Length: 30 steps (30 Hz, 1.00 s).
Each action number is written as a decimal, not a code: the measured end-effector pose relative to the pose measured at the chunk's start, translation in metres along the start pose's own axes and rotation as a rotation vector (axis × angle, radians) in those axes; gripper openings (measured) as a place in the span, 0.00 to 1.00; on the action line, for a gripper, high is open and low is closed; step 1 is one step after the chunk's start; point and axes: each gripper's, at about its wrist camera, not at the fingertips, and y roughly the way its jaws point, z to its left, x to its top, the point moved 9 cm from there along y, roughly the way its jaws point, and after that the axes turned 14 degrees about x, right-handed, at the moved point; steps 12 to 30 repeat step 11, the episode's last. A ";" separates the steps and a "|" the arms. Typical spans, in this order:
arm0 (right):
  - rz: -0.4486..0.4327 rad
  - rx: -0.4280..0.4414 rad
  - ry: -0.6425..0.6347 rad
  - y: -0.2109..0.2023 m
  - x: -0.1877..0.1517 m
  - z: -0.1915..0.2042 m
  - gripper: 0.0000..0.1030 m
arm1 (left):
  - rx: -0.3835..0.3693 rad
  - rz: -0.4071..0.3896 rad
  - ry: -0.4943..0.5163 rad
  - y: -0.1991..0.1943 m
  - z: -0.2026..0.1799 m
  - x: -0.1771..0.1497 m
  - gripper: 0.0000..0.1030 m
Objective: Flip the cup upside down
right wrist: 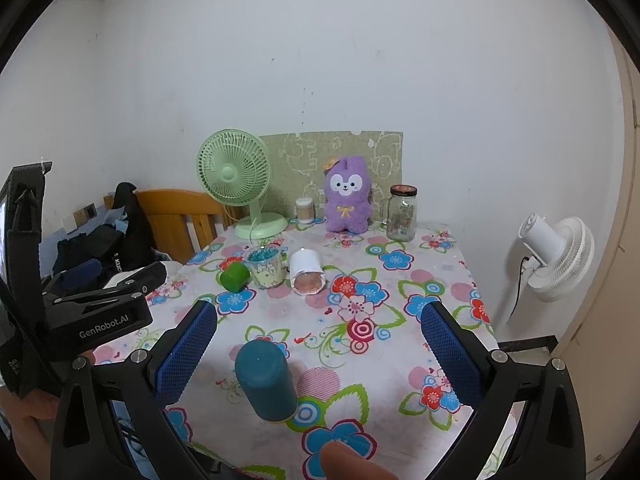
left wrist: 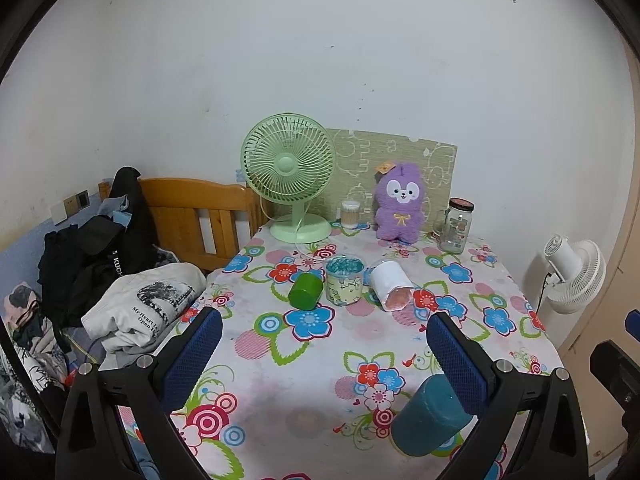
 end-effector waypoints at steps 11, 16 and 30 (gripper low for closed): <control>0.007 -0.013 -0.021 0.006 -0.002 0.002 1.00 | -0.007 0.006 0.003 0.002 0.001 -0.002 1.00; 0.007 -0.013 -0.021 0.006 -0.002 0.002 1.00 | -0.007 0.006 0.003 0.002 0.001 -0.002 1.00; 0.007 -0.013 -0.021 0.006 -0.002 0.002 1.00 | -0.007 0.006 0.003 0.002 0.001 -0.002 1.00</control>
